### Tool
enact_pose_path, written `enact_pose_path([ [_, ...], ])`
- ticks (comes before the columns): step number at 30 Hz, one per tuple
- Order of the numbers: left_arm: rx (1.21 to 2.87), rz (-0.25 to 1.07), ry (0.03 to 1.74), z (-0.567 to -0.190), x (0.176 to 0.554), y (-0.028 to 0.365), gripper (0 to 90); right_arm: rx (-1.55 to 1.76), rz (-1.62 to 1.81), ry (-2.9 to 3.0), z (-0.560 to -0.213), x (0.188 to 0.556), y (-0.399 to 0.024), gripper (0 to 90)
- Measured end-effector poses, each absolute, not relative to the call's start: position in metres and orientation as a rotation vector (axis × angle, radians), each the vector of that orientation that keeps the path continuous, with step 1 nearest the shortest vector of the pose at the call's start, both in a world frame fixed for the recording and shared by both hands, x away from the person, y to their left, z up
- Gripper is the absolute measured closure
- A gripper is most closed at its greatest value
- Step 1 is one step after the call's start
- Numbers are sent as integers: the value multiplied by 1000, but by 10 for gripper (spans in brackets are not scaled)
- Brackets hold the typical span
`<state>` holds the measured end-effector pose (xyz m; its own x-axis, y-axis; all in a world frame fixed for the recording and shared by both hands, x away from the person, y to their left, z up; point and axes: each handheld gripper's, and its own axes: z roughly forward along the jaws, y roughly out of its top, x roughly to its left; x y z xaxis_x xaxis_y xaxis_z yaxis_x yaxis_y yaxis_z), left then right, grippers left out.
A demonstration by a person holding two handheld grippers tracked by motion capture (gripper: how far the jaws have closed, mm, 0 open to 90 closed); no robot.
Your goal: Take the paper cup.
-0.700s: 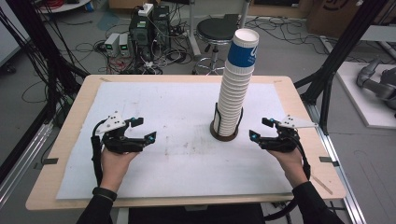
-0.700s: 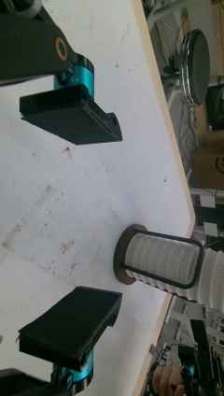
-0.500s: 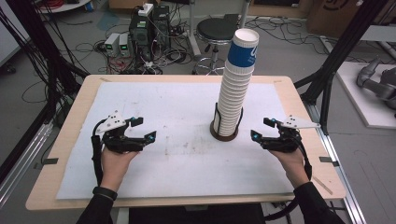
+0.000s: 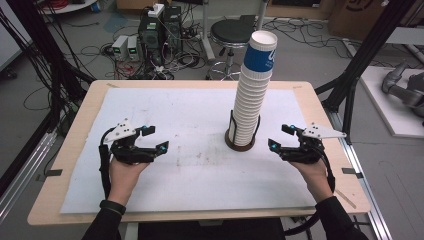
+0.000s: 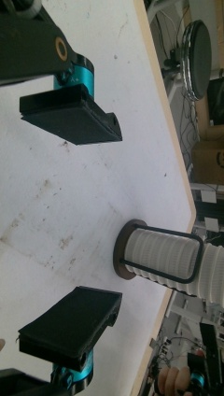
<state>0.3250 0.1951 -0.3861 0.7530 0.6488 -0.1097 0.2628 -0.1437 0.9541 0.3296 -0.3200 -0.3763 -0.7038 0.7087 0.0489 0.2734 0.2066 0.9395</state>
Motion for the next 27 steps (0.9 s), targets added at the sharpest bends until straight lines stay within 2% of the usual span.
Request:
enact_pose_path([
  [19,1720,372,732,-388,324,198,195,816,1616,2061,-324,348,-315,196],
  [27,1728,362,734,-389,324,196,193,800,1655,2038,-303,361,-308,169],
])
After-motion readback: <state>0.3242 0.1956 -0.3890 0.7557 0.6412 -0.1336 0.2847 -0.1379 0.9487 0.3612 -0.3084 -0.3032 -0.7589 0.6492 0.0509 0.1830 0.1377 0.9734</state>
